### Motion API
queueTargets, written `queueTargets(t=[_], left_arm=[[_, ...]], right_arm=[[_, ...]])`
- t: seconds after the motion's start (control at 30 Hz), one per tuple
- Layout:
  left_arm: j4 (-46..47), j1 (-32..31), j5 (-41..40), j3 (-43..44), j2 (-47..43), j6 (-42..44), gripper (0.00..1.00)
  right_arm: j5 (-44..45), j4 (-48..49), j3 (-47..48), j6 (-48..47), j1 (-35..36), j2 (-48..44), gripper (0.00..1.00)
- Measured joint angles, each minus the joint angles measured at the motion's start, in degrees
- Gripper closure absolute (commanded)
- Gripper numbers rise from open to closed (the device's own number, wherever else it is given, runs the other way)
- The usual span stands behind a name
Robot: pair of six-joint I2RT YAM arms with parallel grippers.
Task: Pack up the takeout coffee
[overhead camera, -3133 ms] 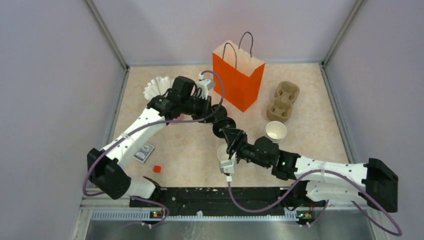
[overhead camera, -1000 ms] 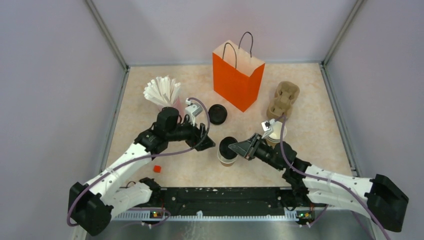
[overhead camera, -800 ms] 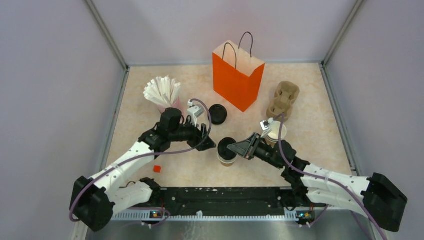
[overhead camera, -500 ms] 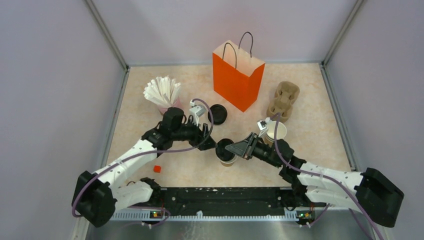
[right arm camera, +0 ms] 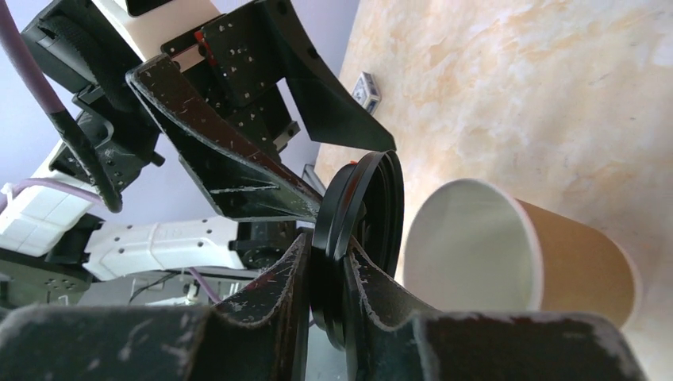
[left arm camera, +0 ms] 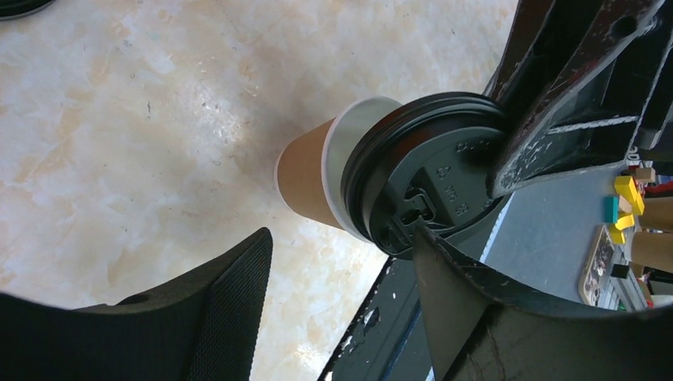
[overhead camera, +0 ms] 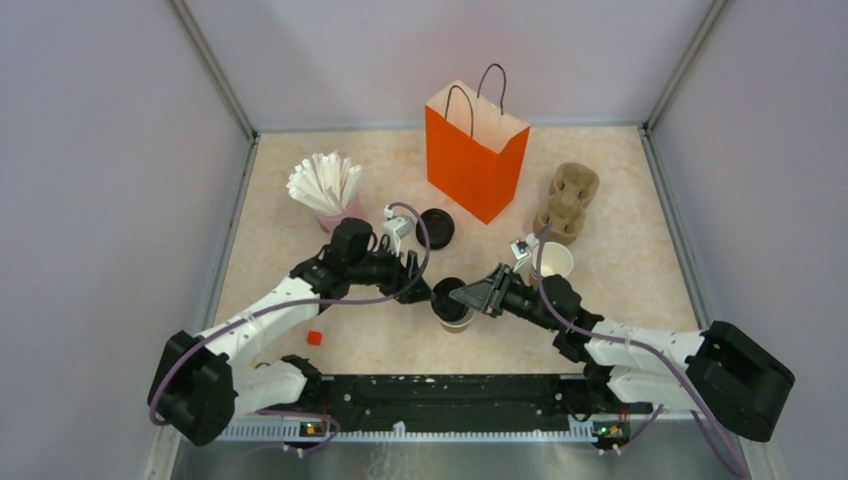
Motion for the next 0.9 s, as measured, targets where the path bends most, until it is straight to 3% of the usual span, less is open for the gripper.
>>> queueTargets(t=[0.53, 0.73, 0.9], left_arm=[[2.5, -0.6, 1.4, -0.3, 3.5, -1.0, 0.25], [2.7, -0.6, 0.2, -0.3, 0.4, -1.3, 0.20], [3.4, -0.7, -0.1, -0.4, -1.0, -1.3, 0.23]], right_arm=[[-1.7, 0.5, -2.1, 0.3, -1.7, -0.8, 0.81], [-2.8, 1.9, -2.1, 1.3, -1.7, -0.5, 0.81], [-4.1, 4.1, -2.0, 2.0, -1.7, 2.4, 0.80]])
